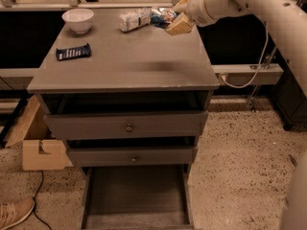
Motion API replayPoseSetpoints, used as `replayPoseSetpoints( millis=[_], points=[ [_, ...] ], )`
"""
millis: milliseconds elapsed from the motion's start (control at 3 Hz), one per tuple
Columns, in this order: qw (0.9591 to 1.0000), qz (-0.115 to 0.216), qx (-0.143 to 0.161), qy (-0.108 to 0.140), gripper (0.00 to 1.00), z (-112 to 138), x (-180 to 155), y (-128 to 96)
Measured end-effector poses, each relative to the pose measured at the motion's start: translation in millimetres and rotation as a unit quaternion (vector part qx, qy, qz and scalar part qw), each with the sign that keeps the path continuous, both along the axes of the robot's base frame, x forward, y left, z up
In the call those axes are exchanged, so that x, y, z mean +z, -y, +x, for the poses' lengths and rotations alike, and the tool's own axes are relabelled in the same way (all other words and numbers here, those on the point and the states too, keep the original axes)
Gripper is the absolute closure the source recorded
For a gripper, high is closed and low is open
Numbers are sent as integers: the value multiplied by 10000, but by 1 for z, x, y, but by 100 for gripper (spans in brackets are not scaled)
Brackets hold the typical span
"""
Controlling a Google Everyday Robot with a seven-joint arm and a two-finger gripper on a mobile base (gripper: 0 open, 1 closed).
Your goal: Pick redbull can from bottom drawer and place on counter
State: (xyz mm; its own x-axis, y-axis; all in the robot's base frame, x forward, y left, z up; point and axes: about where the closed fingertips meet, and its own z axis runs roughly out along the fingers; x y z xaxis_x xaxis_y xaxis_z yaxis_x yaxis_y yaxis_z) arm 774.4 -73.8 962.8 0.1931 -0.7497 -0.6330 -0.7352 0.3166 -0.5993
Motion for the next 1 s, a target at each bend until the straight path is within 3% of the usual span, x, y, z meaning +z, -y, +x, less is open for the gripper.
replayPoseSetpoints(
  millis=[333,667,1000],
  points=[
    [9976,357,-331,-496,98,43,-25,-7],
    [9941,531,-456,-826,75,63,-46,-11],
    [9880,773,-524,-1234,44,80,-76,-15]
  ],
)
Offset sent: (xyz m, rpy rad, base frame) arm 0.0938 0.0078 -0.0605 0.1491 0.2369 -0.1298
